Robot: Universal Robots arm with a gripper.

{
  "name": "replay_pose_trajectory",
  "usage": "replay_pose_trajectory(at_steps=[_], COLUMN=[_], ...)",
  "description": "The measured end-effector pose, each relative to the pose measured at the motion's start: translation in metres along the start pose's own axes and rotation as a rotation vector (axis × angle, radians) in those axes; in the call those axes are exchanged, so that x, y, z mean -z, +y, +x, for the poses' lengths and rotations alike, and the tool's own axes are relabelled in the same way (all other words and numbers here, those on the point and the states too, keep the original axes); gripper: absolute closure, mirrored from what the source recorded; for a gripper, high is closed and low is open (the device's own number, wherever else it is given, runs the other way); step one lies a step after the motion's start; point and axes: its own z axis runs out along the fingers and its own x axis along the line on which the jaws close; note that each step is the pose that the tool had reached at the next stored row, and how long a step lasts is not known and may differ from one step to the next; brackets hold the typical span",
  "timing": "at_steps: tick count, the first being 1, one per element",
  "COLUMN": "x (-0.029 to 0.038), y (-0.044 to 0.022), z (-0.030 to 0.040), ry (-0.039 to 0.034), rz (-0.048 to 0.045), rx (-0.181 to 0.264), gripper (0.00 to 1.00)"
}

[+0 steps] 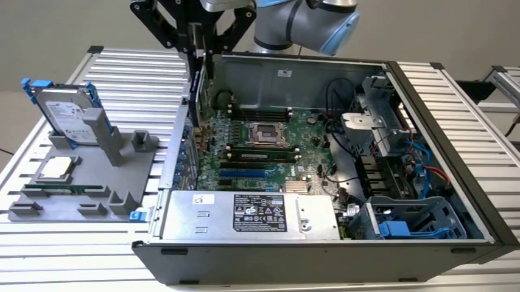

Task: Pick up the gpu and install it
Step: 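Pick up the gpu and move the gpu toward the slot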

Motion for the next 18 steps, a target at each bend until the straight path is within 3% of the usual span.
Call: replay_pose_trajectory(at_steps=[18], x=[-0.0006], y=[0.0016], z=[-0.0300], ry=[0.0000], rz=[0.0000], rx=[0.000], gripper=[1.00])
